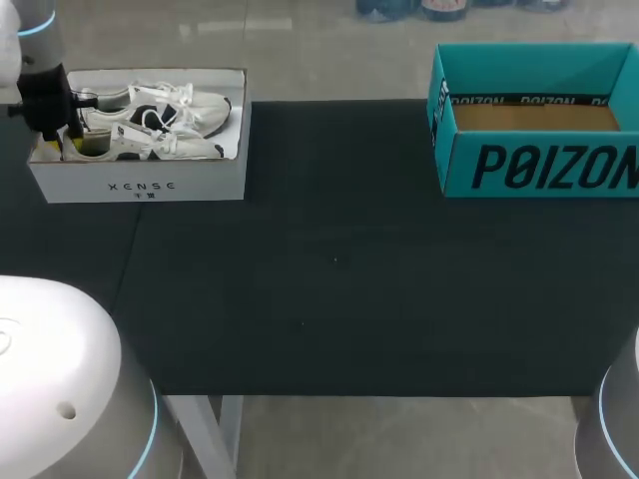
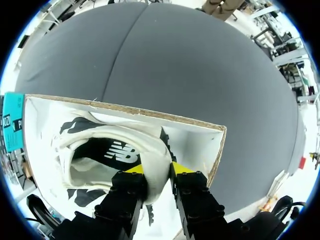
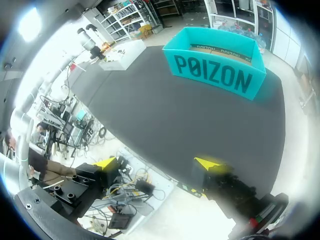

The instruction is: Take the shoe out of the shoebox, open the shoe tongue, remove and reinsert the insole, then place the shoe into the shoebox

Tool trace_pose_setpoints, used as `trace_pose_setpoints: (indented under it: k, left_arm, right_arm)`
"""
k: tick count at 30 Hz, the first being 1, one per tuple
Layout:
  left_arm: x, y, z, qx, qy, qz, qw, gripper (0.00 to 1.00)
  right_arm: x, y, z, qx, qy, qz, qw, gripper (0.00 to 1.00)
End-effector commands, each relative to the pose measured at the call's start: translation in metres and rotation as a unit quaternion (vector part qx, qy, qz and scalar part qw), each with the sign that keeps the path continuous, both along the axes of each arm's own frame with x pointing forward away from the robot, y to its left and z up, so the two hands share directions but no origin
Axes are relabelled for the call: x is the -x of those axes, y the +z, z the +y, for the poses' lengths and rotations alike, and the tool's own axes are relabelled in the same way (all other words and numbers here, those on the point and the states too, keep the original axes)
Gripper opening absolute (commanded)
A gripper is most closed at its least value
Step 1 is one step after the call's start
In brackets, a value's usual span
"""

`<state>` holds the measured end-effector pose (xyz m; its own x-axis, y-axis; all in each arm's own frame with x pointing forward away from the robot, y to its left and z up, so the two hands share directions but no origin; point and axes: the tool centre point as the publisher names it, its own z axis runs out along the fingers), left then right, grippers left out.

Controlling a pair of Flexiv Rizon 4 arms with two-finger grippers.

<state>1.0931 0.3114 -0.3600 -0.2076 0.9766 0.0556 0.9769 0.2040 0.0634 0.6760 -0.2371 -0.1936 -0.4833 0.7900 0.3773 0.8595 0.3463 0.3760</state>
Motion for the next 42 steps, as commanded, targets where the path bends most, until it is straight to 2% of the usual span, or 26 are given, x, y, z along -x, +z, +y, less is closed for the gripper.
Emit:
trace_pose_setpoints:
  k: [1, 5, 6, 7, 11, 16, 27, 30, 37, 42]
  left_arm:
    - [-0.001, 0.0, -0.001, -0.003, -0.003, 0.0, 1.0, 0.23]
    - [-0.001, 0.001, -0.001, -0.005, -0.004, -0.001, 1.0, 0.13]
    - [-0.001, 0.002, -0.002, -0.004, -0.004, -0.001, 1.0, 0.09]
    - [0.0, 0.003, -0.002, -0.004, -0.004, -0.002, 1.0, 0.0]
    - [0.001, 0.007, -0.002, -0.004, -0.003, -0.004, 1.0, 0.0]
    - [0.002, 0.023, -0.003, -0.004, 0.003, -0.019, 1.0, 0.0]
    - [0.011, 0.085, -0.019, -0.01, 0.003, -0.069, 0.998, 0.0]
    - [0.015, 0.105, -0.028, -0.008, 0.014, -0.085, 0.996, 0.0]
    - [0.039, 0.149, -0.067, -0.016, 0.016, -0.113, 0.993, 0.0]
    - [0.067, 0.162, -0.114, -0.016, 0.01, -0.122, 0.992, 0.0]
  right_arm:
    - [0.001, 0.0, 0.0, 0.001, -0.001, 0.0, 1.0, 1.0]
    - [0.001, 0.0, 0.0, 0.001, -0.001, 0.0, 1.0, 1.0]
    - [0.001, 0.0, 0.0, 0.001, -0.001, 0.0, 1.0, 1.0]
    - [0.001, 0.0, 0.0, 0.001, -0.001, 0.0, 1.0, 1.0]
    - [0.001, 0.0, 0.0, 0.001, -0.001, 0.0, 1.0, 1.0]
    - [0.001, 0.0, 0.0, 0.001, -0.001, 0.0, 1.0, 1.0]
    - [0.001, 0.0, 0.0, 0.001, -0.001, 0.0, 1.0, 1.0]
    - [0.001, 0.0, 0.0, 0.001, -0.001, 0.0, 1.0, 1.0]
    - [0.001, 0.0, 0.0, 0.001, -0.001, 0.0, 1.0, 1.0]
    - [0.001, 0.0, 0.0, 0.001, -0.001, 0.0, 1.0, 1.0]
